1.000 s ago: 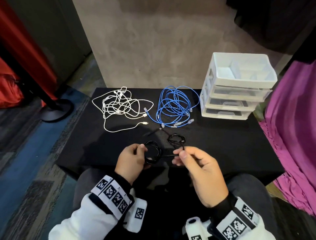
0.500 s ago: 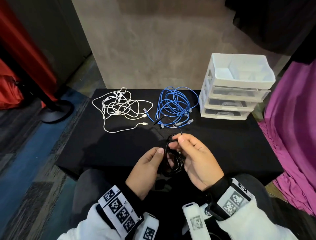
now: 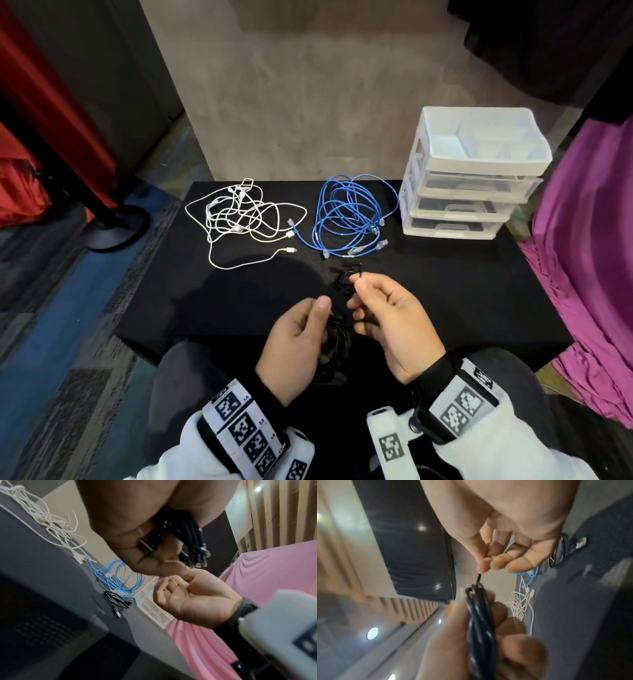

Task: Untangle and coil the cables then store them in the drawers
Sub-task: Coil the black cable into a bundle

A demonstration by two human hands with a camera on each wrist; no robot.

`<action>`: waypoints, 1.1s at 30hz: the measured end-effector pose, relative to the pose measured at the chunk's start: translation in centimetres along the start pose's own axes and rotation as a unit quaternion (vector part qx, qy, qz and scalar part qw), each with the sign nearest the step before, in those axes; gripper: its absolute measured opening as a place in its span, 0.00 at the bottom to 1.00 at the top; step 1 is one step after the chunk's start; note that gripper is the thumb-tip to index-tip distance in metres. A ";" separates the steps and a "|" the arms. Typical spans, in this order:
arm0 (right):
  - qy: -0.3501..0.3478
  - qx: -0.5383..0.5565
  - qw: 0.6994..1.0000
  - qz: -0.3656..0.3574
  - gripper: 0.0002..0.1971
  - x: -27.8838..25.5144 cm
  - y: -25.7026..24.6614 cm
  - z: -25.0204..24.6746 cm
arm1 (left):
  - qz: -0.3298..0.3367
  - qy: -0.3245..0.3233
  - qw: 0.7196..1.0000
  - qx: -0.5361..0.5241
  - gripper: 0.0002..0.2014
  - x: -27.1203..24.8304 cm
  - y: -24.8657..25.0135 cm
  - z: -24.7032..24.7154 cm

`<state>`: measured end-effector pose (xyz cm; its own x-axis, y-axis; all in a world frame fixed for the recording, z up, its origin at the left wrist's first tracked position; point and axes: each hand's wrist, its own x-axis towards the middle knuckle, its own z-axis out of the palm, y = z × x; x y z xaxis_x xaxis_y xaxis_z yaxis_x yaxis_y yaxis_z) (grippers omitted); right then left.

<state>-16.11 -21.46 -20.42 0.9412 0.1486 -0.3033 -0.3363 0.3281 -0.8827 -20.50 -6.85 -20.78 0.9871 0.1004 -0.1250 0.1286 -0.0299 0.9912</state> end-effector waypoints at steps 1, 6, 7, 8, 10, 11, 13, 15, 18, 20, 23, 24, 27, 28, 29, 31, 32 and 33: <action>-0.014 -0.034 0.999 -0.012 0.18 -0.3 0.0 -0.2 | 0.014 0.020 1.000 0.002 0.20 0.2 -0.2 -0.2; -0.142 -0.221 0.964 -0.051 0.08 -1.7 0.1 -1.2 | -0.008 -0.006 0.998 -0.058 0.17 0.4 0.6 -0.7; -0.134 -0.240 0.959 -0.074 0.06 -1.5 -0.1 -1.5 | -0.029 -0.024 0.996 -0.079 0.16 0.4 0.9 -0.9; -0.121 -0.260 0.953 -0.099 0.05 -1.4 -0.4 -1.8 | -0.053 -0.046 0.992 -0.103 0.15 0.3 1.2 -1.3; -0.105 -0.310 0.932 -0.158 0.05 -1.3 -1.0 -2.1 | -0.110 -0.090 0.979 -0.145 0.14 0.2 2.1 -1.9; -0.094 -0.341 0.915 -0.194 0.05 -1.3 -1.2 -2.0 | -0.136 -0.107 0.973 -0.154 0.13 0.2 2.5 -2.2; -0.066 -0.384 0.880 -0.271 0.06 -1.6 -1.1 -1.4 | -0.172 -0.121 0.967 -0.144 0.14 0.2 3.2 -2.4; -0.057 -0.407 0.854 -0.319 0.11 -1.9 -0.7 -0.8 | -0.197 -0.120 0.965 -0.125 0.15 0.3 3.6 -2.3; -0.082 -0.393 0.866 -0.296 0.18 -2.2 0.0 -0.5 | -0.206 -0.123 0.965 -0.109 0.15 0.4 3.8 -2.4; -0.081 -0.376 0.879 -0.281 0.18 -2.4 0.3 -0.4 | -0.177 -0.112 0.973 -0.094 0.13 0.3 3.5 -2.2; -0.078 -0.358 0.892 -0.264 0.18 -2.5 0.0 -0.5 | -0.030 -0.105 0.994 0.004 0.11 -0.2 2.5 -2.2; -0.082 -0.353 0.896 -0.256 0.18 -2.5 -0.1 -0.5 | 0.019 -0.112 0.992 0.050 0.09 -0.3 2.3 -2.3; -0.091 -0.343 0.903 -0.242 0.16 -2.6 0.1 -0.5 | 0.065 -0.094 0.987 0.117 0.07 -0.1 1.5 -2.5; -0.088 -0.344 0.902 -0.247 0.15 -2.5 0.2 -0.4 | 0.064 -0.084 0.987 0.121 0.06 0.0 1.4 -2.4; -0.085 -0.346 0.899 -0.253 0.15 -2.4 0.3 -0.5 | 0.057 -0.078 0.988 0.117 0.07 -0.1 1.3 -2.2; -0.075 -0.354 0.895 -0.259 0.15 -1.9 0.5 -0.7 | 0.007 -0.080 0.995 0.065 0.11 -0.4 1.2 -1.5; -0.067 -0.360 0.893 -0.261 0.14 -1.6 0.5 -0.9 | -0.031 -0.082 0.996 0.014 0.12 -0.4 1.1 -1.1; -0.056 -0.375 0.884 -0.274 0.13 -1.3 0.6 -1.1 | -0.064 -0.085 0.994 -0.034 0.13 -0.5 1.1 -0.8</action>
<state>-17.50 -22.45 -20.94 0.9334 0.2637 0.2433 0.3235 -0.3252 -0.8886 -20.91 -6.15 -19.57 0.9658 -0.0716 -0.2493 0.2525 0.0408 0.9667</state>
